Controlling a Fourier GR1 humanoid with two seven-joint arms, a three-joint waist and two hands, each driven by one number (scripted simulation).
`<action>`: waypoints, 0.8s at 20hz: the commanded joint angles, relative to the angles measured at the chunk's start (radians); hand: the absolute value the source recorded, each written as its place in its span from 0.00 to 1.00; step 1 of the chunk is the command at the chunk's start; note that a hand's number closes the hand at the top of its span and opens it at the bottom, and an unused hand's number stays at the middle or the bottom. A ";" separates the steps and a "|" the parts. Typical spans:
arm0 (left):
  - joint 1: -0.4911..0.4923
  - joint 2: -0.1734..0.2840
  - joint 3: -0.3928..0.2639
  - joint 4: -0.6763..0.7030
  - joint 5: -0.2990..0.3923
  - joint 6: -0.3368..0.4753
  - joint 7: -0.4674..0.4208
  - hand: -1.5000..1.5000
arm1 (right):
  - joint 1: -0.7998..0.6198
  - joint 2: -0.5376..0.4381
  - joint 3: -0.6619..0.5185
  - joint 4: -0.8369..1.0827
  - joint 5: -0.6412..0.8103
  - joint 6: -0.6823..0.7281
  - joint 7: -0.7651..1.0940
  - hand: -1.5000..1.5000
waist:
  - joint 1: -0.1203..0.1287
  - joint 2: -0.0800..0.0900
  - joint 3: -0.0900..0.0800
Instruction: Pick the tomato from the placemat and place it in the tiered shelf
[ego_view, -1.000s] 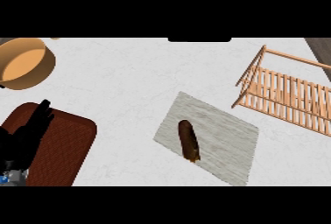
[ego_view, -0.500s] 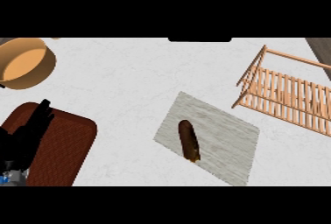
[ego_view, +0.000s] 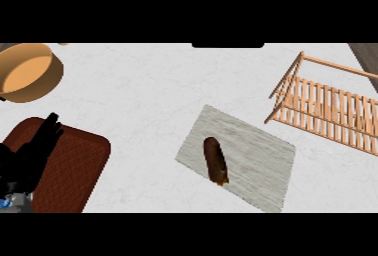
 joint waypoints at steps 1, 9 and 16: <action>-0.007 0.008 0.032 0.042 0.011 -0.020 -0.012 0.50 | 0.018 0.042 -0.026 -0.029 -0.027 -0.020 -0.011 0.00 | -0.006 -0.002 -0.001; 0.023 -0.044 -0.017 -0.029 -0.036 0.025 -0.001 0.50 | -0.073 0.079 -0.163 0.023 -0.210 -0.010 0.086 0.00 | -0.007 -0.004 0.000; 0.001 -0.045 -0.008 -0.021 -0.042 0.034 0.022 0.50 | -0.058 -0.002 -0.393 0.014 -0.440 0.074 0.119 0.00 | -0.028 -0.006 0.000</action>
